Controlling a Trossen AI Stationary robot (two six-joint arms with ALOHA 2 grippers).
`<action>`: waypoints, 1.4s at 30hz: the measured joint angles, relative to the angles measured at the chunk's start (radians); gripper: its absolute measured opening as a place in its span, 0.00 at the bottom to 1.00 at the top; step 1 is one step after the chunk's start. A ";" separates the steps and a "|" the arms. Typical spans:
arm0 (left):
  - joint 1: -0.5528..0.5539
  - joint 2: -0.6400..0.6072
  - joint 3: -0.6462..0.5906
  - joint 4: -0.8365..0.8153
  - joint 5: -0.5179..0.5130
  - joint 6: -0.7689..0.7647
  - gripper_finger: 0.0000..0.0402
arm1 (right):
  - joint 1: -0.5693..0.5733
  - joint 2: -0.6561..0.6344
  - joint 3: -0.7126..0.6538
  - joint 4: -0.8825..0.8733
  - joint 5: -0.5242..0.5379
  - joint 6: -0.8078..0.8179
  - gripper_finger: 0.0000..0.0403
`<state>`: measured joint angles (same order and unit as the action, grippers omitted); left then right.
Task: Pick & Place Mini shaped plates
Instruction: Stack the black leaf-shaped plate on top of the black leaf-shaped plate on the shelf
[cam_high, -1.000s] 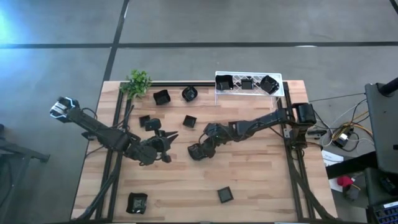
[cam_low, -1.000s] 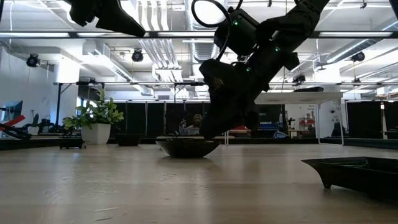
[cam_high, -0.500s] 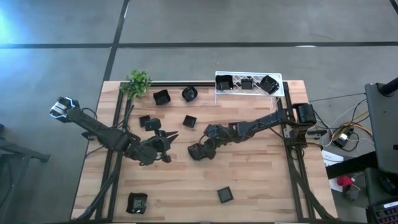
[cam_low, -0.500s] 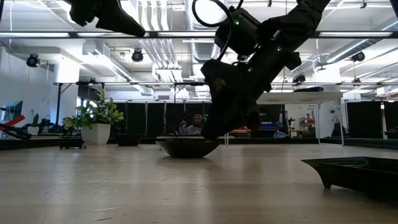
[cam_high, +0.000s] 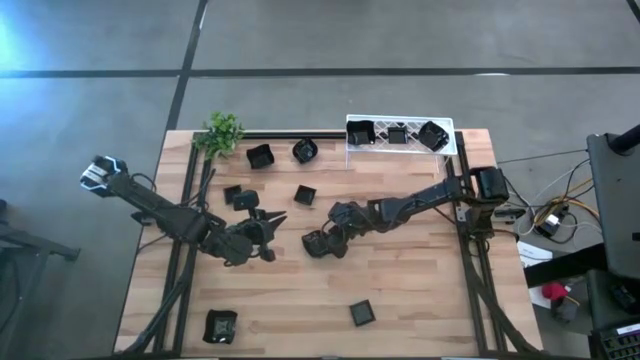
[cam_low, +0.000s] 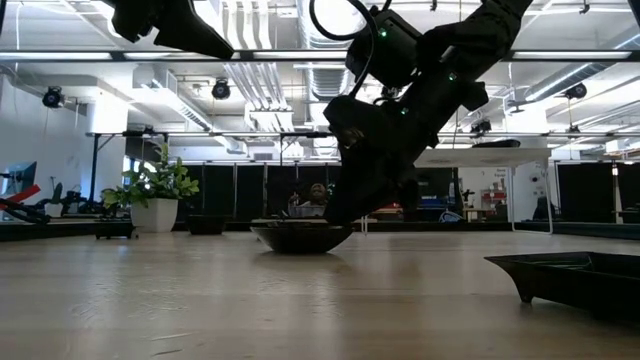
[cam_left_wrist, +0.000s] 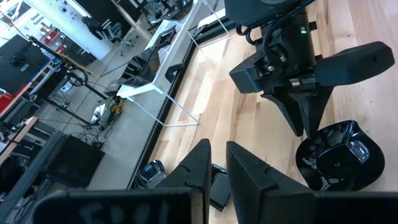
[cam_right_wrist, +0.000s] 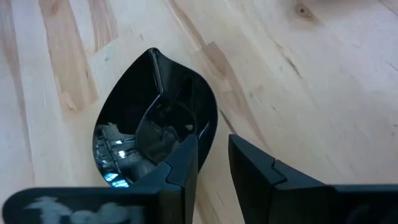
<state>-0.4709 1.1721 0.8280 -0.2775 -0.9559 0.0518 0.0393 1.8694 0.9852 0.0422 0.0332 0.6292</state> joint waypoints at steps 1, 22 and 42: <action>0.000 0.000 0.000 0.000 0.000 0.000 0.12 | 0.000 0.000 0.000 0.001 0.000 0.000 0.21; 0.000 0.000 0.000 0.016 0.000 0.000 0.12 | 0.010 0.123 0.072 0.049 -0.034 -0.054 0.11; 0.000 0.000 0.000 0.015 0.000 0.000 0.12 | 0.011 -0.096 0.068 -0.096 -0.027 -0.115 0.02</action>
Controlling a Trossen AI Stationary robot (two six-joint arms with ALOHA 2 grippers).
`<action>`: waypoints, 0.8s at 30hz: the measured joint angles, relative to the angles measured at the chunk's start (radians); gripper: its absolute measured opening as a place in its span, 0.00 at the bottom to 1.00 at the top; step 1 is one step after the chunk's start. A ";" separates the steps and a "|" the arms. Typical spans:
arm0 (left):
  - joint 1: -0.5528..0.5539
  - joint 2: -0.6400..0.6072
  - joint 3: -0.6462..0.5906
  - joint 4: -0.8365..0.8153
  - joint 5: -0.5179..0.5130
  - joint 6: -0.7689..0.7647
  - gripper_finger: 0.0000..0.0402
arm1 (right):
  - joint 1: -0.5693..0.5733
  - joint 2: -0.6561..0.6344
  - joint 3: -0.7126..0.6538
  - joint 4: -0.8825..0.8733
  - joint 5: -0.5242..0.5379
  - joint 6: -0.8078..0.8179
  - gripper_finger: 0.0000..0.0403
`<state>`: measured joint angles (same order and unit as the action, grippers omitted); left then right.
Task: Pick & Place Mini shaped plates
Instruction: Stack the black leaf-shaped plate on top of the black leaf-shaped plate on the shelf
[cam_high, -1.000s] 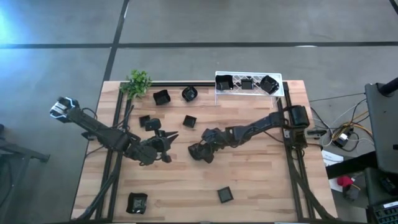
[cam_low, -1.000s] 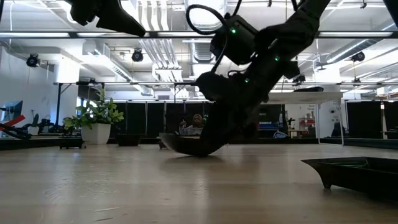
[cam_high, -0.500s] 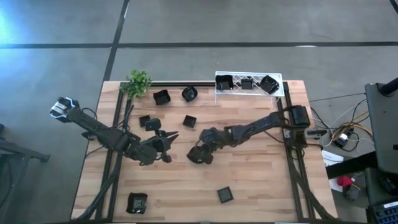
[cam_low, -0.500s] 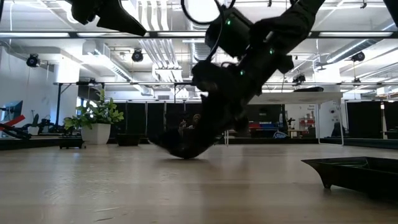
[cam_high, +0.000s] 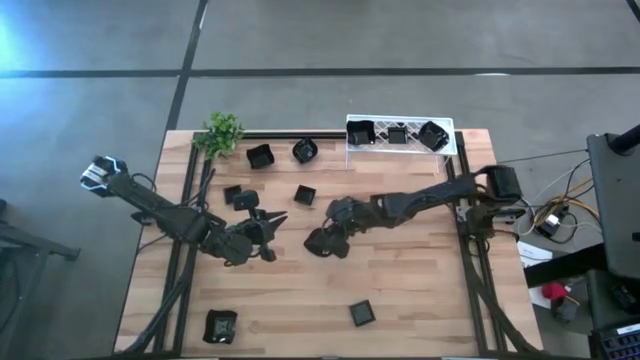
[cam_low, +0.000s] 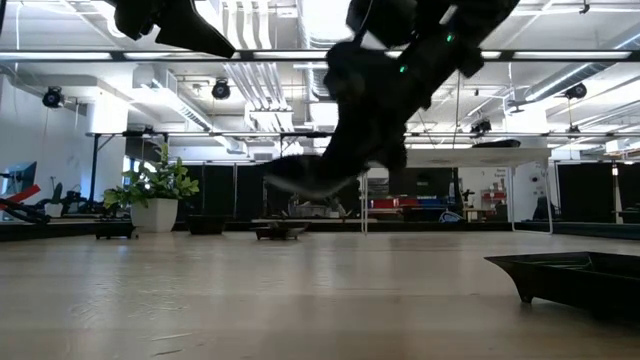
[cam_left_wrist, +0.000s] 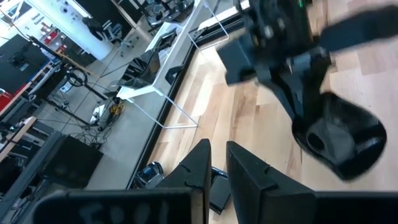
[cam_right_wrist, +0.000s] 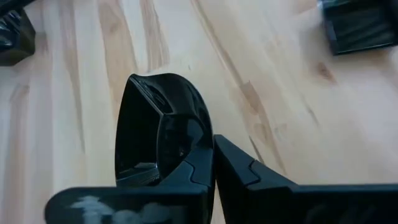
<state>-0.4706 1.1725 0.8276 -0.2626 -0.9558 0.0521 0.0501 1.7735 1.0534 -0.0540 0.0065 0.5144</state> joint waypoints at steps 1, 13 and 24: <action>0.000 0.000 0.000 0.000 0.000 0.000 0.12 | 0.000 -0.019 0.000 -0.015 0.011 0.000 0.02; 0.000 0.000 0.000 0.001 0.000 0.000 0.12 | 0.000 -0.350 -0.014 -0.265 0.329 0.007 0.02; 0.000 0.000 -0.007 0.001 0.000 0.002 0.12 | -0.002 -0.635 -0.040 -0.526 0.761 0.232 0.02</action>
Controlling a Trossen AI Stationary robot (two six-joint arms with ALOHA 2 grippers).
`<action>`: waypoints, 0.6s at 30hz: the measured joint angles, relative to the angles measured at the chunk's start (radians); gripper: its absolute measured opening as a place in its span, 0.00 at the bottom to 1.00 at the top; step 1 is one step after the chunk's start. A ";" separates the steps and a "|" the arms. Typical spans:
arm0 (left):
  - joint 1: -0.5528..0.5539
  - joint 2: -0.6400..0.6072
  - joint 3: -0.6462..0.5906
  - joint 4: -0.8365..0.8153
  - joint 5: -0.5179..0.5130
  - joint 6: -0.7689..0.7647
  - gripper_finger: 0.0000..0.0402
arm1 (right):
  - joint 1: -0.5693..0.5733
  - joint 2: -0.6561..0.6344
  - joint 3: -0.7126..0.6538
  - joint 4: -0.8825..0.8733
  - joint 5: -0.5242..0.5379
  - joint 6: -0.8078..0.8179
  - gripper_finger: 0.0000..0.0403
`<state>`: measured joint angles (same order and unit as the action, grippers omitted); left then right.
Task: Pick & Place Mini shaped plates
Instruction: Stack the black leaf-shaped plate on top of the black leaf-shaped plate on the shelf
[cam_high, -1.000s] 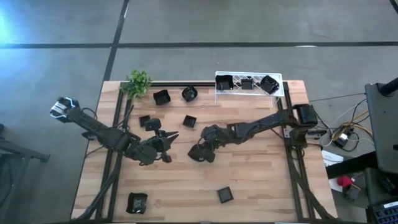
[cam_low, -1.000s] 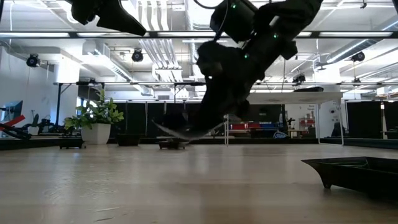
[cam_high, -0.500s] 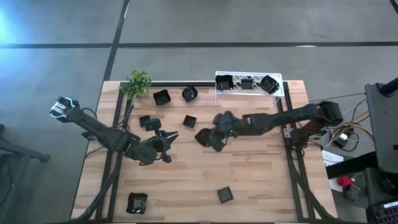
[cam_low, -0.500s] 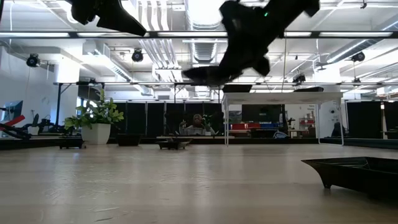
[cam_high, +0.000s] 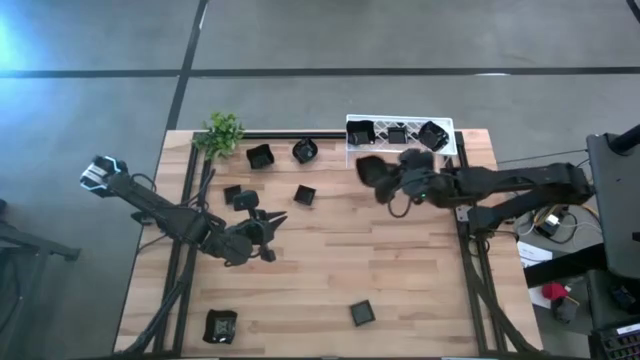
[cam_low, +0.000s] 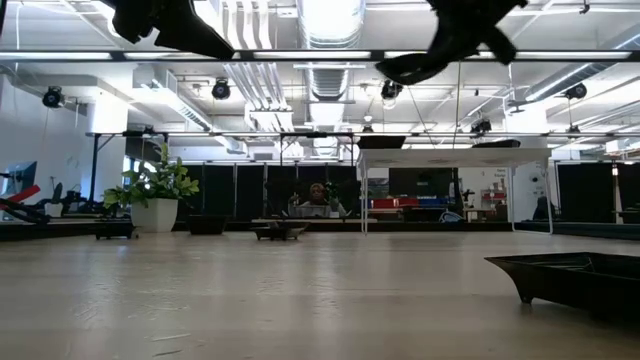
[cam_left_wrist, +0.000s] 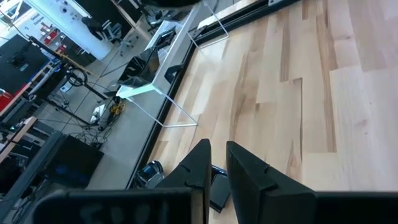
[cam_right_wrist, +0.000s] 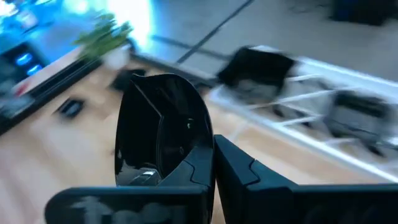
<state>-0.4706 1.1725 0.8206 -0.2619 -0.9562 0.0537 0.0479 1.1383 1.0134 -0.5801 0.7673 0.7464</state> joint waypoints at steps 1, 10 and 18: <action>0.000 0.000 -0.001 0.000 -0.001 0.001 0.12 | -0.001 -0.016 -0.001 -0.036 0.024 0.029 0.02; 0.000 0.000 -0.003 0.012 -0.006 0.003 0.12 | -0.062 -0.133 -0.004 -0.244 0.205 0.255 0.02; 0.001 0.000 -0.004 0.018 -0.007 0.013 0.12 | -0.236 -0.162 -0.004 -0.346 0.205 0.289 0.02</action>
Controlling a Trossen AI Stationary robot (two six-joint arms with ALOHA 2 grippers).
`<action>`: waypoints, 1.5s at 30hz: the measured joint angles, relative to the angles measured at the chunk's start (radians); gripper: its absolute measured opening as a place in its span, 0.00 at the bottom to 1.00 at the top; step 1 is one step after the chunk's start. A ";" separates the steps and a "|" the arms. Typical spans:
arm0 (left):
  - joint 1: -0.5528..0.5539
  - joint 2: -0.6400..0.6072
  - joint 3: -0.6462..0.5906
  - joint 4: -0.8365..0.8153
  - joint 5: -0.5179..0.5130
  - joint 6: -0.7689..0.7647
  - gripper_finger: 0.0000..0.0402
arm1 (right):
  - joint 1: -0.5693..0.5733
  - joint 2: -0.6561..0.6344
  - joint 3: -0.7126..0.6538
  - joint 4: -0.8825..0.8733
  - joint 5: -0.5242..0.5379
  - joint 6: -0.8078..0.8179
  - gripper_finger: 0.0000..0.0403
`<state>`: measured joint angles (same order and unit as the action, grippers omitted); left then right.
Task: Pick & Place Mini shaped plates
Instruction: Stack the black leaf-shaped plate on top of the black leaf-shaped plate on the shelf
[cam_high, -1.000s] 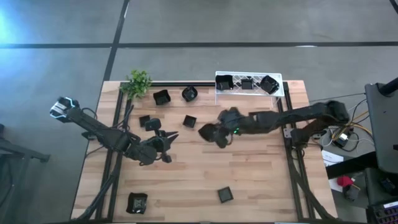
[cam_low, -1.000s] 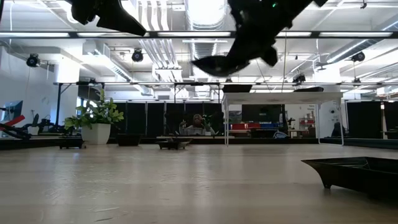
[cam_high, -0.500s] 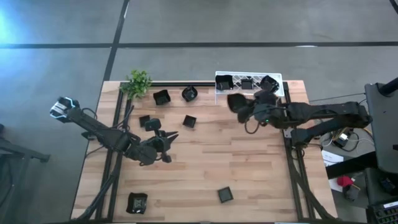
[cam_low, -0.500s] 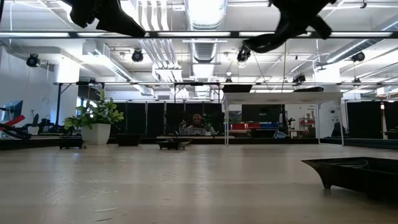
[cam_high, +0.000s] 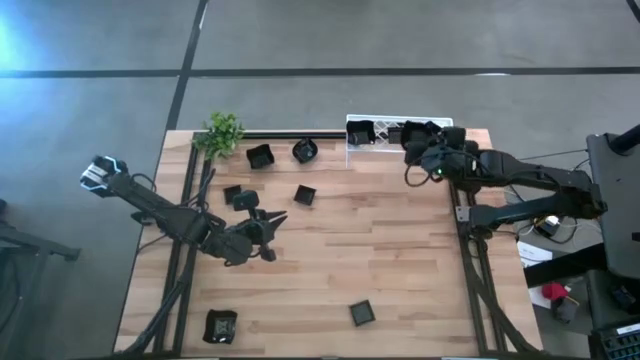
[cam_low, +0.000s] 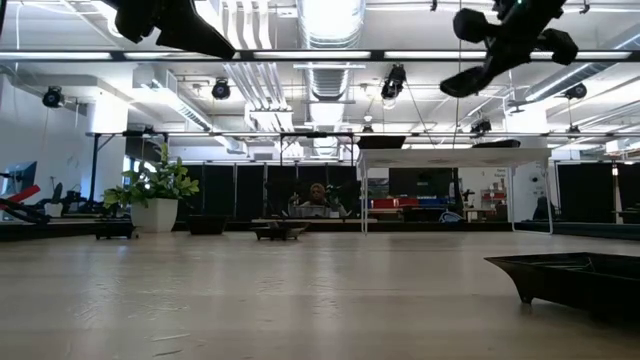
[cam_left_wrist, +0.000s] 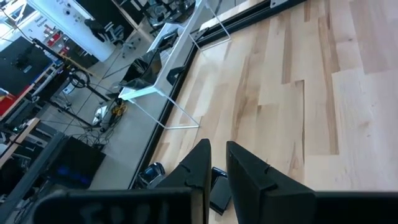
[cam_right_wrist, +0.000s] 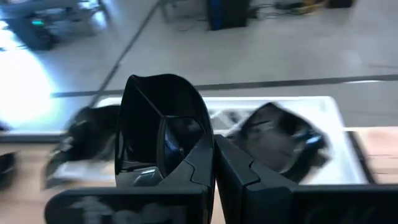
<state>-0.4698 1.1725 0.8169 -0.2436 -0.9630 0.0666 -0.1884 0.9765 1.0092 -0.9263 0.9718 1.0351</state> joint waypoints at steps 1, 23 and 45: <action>0.000 0.000 0.000 0.000 0.000 0.000 0.12 | -0.023 -0.001 0.000 -0.015 0.000 0.004 0.02; 0.000 0.000 -0.001 0.000 0.000 0.001 0.12 | -0.313 0.003 -0.063 -0.117 -0.035 0.049 0.02; 0.000 0.000 -0.001 0.005 0.000 0.001 0.12 | -0.382 0.007 -0.159 0.051 -0.053 -0.052 0.02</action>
<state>-0.4701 1.1721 0.8162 -0.2386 -0.9634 0.0677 -0.5705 0.9836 0.8505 -0.8757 0.9184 0.9829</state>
